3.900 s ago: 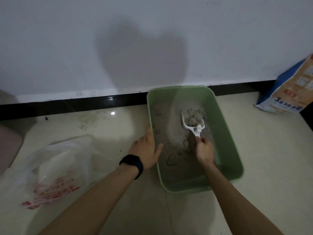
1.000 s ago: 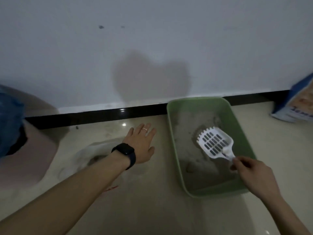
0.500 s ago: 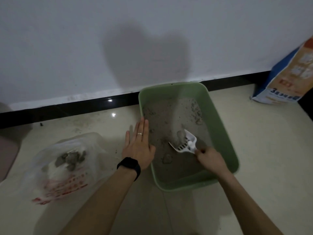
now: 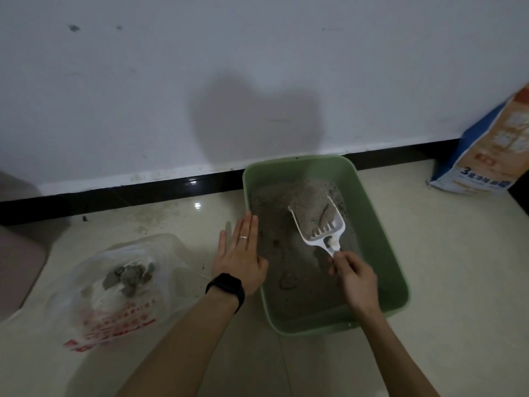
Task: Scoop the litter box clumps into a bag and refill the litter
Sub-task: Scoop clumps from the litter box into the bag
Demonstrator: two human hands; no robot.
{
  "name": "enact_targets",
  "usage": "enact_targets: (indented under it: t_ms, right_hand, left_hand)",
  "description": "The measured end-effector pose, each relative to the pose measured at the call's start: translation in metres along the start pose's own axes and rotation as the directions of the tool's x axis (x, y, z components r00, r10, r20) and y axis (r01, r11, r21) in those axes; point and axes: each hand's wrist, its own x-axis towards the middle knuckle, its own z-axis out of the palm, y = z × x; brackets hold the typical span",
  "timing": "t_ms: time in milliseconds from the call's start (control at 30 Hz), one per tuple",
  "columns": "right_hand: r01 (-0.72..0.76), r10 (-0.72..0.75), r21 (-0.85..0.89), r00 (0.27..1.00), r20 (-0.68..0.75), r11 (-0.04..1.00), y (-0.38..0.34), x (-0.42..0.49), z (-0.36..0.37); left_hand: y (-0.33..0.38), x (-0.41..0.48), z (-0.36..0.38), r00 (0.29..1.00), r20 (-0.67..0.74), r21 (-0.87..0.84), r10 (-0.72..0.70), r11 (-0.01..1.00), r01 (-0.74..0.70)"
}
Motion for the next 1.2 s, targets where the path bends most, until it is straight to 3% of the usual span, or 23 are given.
enact_targets:
  t_ms: [367, 567, 733, 833, 900, 1000, 1200]
  right_hand:
    - [0.027, -0.027, -0.035, 1.0, 0.011, 0.999, -0.006, -0.011, 0.004]
    - [0.055, -0.059, -0.063, 0.997, -0.05, 0.996, -0.009, -0.007, -0.004]
    - [0.07, -0.071, -0.042, 0.997, -0.02, 0.997, -0.02, -0.012, -0.01]
    - [0.112, -0.112, -0.027, 0.993, 0.025, 0.993, -0.035, -0.023, -0.01]
    - [0.142, -0.141, -0.004, 0.987, 0.076, 0.99, -0.048, -0.031, -0.003]
    - [0.181, -0.181, 0.019, 0.962, 0.205, 0.983, -0.071, -0.046, 0.021]
    - [0.301, -0.22, -0.081, 0.83, 0.513, 0.95, -0.108, -0.089, 0.109]
  left_hand:
    - [0.003, -0.003, -0.01, 0.998, 0.058, 0.058, 0.014, 0.998, -0.017]
    - [0.0, 0.0, -0.009, 0.995, 0.093, 0.07, 0.027, 0.997, -0.034]
    - [-0.021, 0.008, -0.02, 0.979, 0.146, 0.064, 0.144, 0.986, -0.154]
    - [-0.065, 0.01, -0.043, 0.981, 0.103, 0.133, 0.165, 0.975, -0.178]
    - [-0.107, 0.004, -0.06, 0.995, 0.076, 0.134, 0.065, 0.988, -0.074]
    - [-0.175, -0.022, -0.082, 0.985, 0.159, 0.193, -0.064, 0.981, 0.033]
    - [-0.263, -0.081, -0.101, 0.955, 0.228, 0.21, -0.189, 0.967, 0.141]
